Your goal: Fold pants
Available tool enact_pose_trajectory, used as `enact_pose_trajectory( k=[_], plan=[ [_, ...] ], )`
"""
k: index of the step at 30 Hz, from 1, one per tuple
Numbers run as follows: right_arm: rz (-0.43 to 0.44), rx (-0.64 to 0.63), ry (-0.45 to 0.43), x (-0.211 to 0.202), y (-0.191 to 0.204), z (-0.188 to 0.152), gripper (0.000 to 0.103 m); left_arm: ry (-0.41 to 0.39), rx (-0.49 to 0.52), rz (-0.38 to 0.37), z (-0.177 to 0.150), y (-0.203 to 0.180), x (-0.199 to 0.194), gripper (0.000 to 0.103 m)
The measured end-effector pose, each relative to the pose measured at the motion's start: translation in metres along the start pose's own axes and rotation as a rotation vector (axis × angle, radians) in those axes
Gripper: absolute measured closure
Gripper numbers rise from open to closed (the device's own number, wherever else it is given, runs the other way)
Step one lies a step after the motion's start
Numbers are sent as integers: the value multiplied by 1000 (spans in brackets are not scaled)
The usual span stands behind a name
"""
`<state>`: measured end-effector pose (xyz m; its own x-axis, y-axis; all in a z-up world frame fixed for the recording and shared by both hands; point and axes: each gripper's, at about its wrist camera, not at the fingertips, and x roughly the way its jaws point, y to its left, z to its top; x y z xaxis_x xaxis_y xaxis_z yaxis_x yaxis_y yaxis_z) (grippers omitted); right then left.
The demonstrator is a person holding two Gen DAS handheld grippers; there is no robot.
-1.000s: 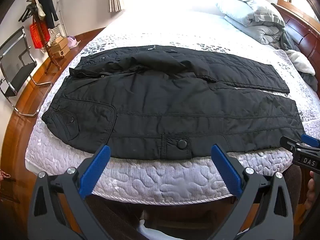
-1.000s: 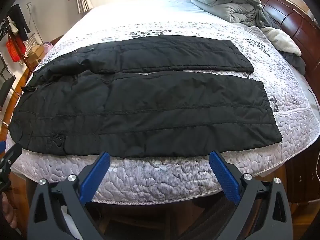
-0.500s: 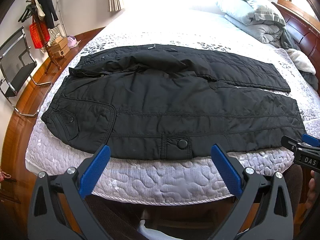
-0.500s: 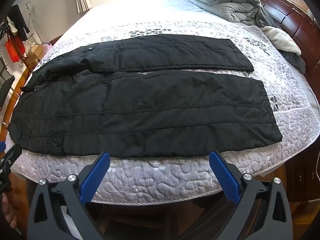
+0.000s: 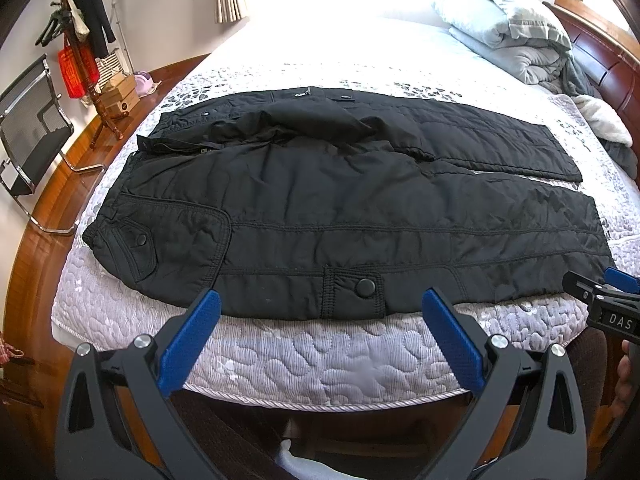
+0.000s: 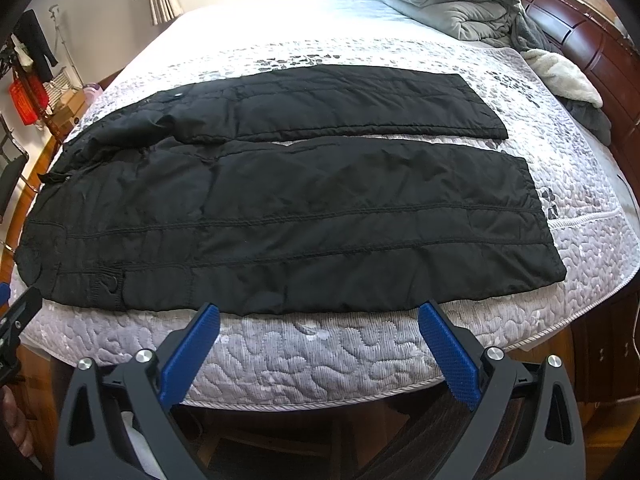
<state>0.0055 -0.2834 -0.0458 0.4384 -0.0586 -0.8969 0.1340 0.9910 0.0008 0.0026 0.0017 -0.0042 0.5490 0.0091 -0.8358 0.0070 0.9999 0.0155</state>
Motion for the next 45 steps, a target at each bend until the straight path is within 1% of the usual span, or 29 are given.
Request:
enact_pose_trajectory(
  k=[45],
  plan=[
    [2, 17, 21, 8, -5, 2, 4, -2, 21, 14, 4, -8, -1, 3]
  ],
)
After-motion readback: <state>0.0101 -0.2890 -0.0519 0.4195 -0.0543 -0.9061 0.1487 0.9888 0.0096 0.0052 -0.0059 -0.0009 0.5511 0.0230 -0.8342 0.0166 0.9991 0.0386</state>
